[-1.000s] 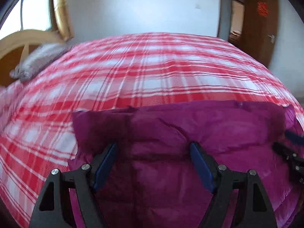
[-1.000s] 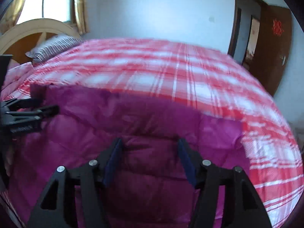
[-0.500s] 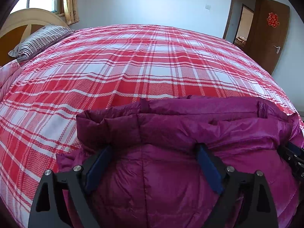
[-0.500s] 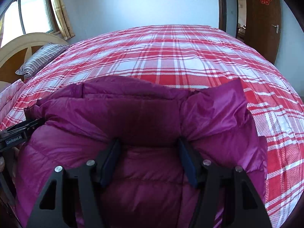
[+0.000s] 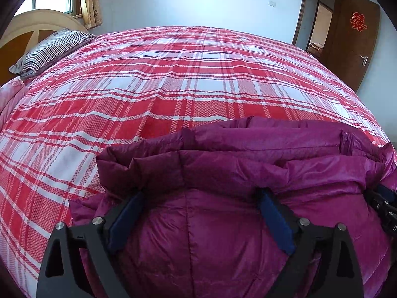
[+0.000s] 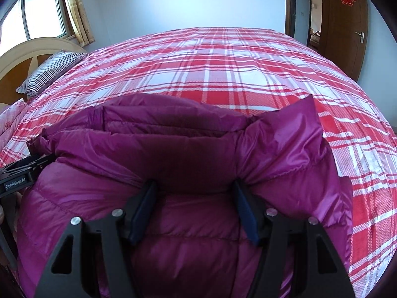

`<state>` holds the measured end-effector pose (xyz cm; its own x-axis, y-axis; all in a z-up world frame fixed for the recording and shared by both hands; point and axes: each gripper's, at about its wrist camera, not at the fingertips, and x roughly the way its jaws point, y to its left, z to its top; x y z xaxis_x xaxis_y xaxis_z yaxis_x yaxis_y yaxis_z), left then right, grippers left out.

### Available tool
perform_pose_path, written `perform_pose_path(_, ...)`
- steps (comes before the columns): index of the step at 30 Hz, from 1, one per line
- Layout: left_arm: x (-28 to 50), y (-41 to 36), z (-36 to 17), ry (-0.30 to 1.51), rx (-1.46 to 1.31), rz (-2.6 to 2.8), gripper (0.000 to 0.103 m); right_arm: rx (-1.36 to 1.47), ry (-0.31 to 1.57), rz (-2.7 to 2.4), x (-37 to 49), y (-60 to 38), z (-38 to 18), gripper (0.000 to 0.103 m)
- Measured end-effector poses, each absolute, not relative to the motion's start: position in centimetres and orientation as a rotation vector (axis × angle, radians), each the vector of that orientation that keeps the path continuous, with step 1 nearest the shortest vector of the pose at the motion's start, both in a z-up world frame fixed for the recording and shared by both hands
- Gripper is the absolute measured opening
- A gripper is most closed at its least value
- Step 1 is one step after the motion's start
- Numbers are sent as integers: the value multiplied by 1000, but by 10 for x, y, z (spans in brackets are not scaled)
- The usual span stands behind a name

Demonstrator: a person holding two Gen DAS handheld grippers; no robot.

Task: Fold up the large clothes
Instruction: 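Press the folded jacket flat with both grippers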

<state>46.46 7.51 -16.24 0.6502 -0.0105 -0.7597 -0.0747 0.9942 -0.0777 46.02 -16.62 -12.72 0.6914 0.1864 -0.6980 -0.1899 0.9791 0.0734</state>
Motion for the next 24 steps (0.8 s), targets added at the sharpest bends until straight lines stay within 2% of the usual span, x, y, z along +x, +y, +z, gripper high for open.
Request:
perform_pose_path(14, 469, 73, -160, 882, -78, 65, 97, -12, 787, 195, 465, -164, -127, 66)
perform_pose_path(18, 451, 68, -137, 825, -108, 74, 96, -38, 777, 168, 460, -161, -116, 66)
perform_pose_path(21, 440, 44, -119, 751, -82, 27, 97, -75, 726, 134, 455, -156, -105, 66)
perform_pose_path(24, 453, 14, -122, 767, 40, 19, 97, -92, 726, 134, 465, -152, -104, 66)
